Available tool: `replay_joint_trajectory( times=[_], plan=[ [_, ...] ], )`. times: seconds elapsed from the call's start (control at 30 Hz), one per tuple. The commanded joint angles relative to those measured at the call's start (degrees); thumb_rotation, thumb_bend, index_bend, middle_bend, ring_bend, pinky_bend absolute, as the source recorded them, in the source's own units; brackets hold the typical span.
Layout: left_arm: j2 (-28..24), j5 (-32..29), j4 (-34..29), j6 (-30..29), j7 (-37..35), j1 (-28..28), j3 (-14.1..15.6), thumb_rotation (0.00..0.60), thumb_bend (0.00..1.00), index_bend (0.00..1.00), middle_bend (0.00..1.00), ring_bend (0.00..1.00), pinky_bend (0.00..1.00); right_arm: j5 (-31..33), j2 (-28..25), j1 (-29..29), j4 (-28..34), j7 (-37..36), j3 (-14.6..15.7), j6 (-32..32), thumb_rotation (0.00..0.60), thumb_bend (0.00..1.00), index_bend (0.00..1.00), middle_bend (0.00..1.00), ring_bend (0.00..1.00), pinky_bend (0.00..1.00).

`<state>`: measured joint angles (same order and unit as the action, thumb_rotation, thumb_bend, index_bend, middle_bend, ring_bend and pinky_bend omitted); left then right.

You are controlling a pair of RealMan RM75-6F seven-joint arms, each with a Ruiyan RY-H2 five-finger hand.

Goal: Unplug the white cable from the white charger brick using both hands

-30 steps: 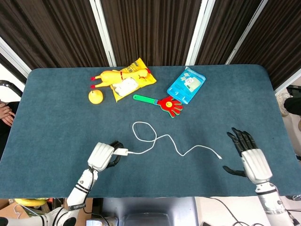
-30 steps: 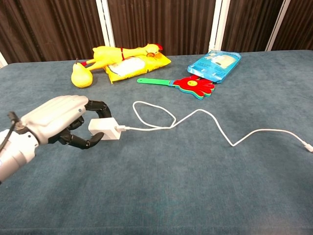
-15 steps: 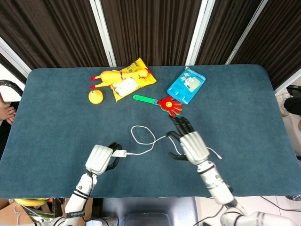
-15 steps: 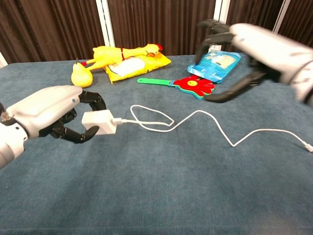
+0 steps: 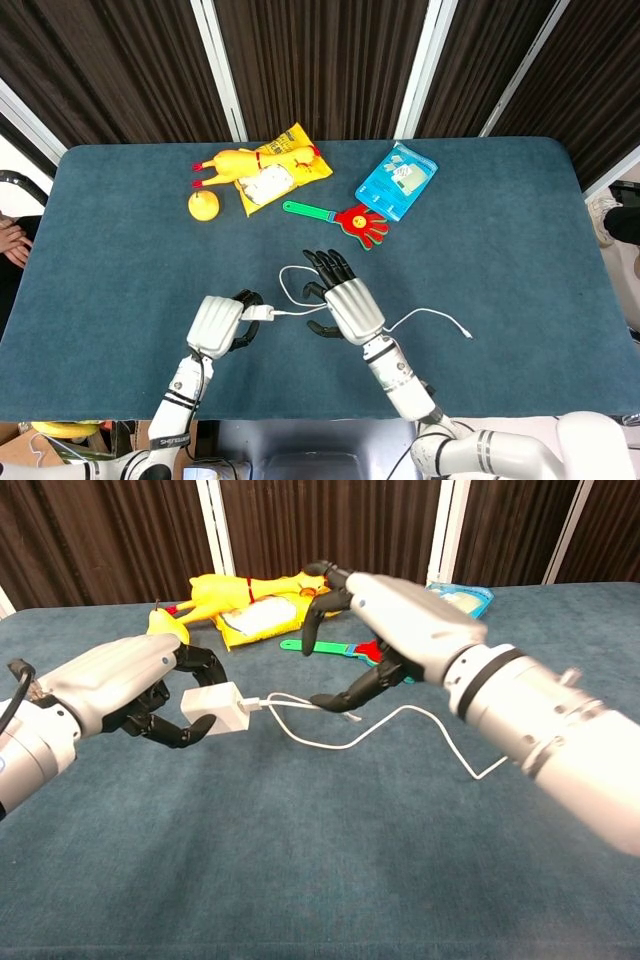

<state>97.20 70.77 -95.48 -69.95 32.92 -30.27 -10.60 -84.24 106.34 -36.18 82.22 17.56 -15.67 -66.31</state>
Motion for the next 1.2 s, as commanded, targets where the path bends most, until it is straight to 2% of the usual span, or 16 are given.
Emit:
replay_joint_trajectory(
  times=[0.03, 0.5, 1.2],
  plan=[
    [0.09, -0.35, -0.02, 0.09, -0.1, -0.21, -0.04, 0.6, 0.61, 0.78, 0.85, 1.0, 1.0, 0.16, 3.01, -1.63, -3.44, -1.16, -0.03, -0.25, 0.6, 0.33, 0.6, 0.13, 0.0, 0.0],
    [-0.02, -0.52, -0.53, -0.57, -0.54, -0.78, 0.51, 0.6, 0.61, 0.78, 0.85, 1.0, 1.0, 0.94, 9.69, -5.4, -11.02, -3.31, -0.62, -0.47, 0.6, 0.39, 0.65, 0.16, 0.0, 0.0],
    [-1.0, 0.97, -1.56, -1.8, -1.33, -0.83, 1.62, 0.6, 0.61, 0.78, 0.85, 1.0, 1.0, 2.2, 12.91, -7.4, -14.41, -3.64, -1.05, -1.48, 0.6, 0.43, 0.68, 0.19, 0.0, 0.0]
  ],
)
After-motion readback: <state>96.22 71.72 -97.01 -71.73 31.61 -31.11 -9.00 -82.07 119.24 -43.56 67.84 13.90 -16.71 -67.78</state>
